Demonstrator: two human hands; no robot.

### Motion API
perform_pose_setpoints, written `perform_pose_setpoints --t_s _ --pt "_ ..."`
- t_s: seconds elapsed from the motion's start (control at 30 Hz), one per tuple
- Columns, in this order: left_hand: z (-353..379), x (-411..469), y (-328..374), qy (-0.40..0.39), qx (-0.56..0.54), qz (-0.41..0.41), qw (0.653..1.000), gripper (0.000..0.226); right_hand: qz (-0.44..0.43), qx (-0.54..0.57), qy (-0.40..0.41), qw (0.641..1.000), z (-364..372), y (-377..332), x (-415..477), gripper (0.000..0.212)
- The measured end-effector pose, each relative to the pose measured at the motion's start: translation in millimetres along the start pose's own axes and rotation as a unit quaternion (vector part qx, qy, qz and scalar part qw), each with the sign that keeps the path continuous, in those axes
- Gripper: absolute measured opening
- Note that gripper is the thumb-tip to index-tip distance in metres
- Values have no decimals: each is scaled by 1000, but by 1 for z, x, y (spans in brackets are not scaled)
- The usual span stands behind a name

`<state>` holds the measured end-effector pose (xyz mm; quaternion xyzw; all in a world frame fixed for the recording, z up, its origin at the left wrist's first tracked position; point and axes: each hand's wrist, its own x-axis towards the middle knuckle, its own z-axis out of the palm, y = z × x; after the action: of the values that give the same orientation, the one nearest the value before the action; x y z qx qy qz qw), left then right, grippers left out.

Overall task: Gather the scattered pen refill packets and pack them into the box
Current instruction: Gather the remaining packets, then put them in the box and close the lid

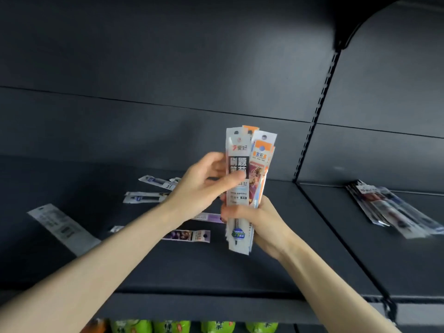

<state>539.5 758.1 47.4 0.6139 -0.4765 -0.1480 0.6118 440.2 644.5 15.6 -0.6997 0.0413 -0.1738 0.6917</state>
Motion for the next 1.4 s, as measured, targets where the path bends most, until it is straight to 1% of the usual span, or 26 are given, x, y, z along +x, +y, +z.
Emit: perform_pose_setpoints --t_s 0.03,0.1,0.17,0.27,0.37,0.43,0.53,0.57,0.63,0.73,0.8,0.83,0.87,0.9,0.93,1.0,1.07,1.13,1.2,1.3,1.4 --pt "6 1 6 -21 -45 -22 999 53 0 -11 -4 1000 -3 0 -3 17" --pt "17 5 14 -39 -68 -41 996 55 12 -39 -15 999 -8 1 -8 18" --pt "28 7 15 -35 -53 -45 997 44 21 -57 -30 998 -9 3 -15 24" --pt "35 3 10 -32 -27 -58 997 27 8 -64 -11 998 -11 4 -22 33" --pt "37 0 13 -52 -18 -49 997 24 -24 -106 6 994 -10 2 -24 29" --pt "38 2 15 -48 -22 -43 998 21 -32 -132 21 991 -7 3 -21 26" --pt "37 4 13 -30 16 -38 999 8 -39 -116 14 992 -1 6 -15 19" --pt "36 4 11 -32 27 -39 998 6 -38 -112 7 993 1 8 -14 16" --pt "33 3 9 -45 12 -39 998 13 -35 -112 3 993 2 10 -12 14" --pt "27 4 7 -62 -19 -38 997 15 -29 -117 1 993 4 10 -9 26" --pt "20 3 7 -82 -18 -46 995 19 -8 -107 12 994 8 12 -9 14" --pt "13 3 4 -93 -19 -53 994 26 -8 -107 26 994 9 14 -8 11" --pt "4 1 0 -105 -20 -59 993 35 -13 -109 40 993 9 15 -8 13" --pt "-6 -2 -4 -116 -9 -62 991 43 -16 -105 50 993 9 16 -7 14" --pt "-19 -7 -11 -124 28 -64 990 51 -18 -99 60 993 8 16 -7 12" --pt "-47 -19 -29 -131 154 -84 976 58 -11 -87 79 993 5 16 -7 16" --pt "-70 -36 -45 -127 261 -115 950 48 -2 -81 101 992 3 18 -8 21" --pt "-82 -51 -57 -115 332 -123 928 33 -9 -86 112 990 2 20 -8 20" --pt "-84 -59 -63 -111 356 -110 921 22 -20 -88 120 989 2 20 -8 18" --pt "-77 -55 -65 -116 345 -78 928 6 -20 -75 135 988 0 22 -8 20" --pt "-65 -37 -69 -119 355 -53 926 9 -44 -73 172 981 -1 24 -10 23"
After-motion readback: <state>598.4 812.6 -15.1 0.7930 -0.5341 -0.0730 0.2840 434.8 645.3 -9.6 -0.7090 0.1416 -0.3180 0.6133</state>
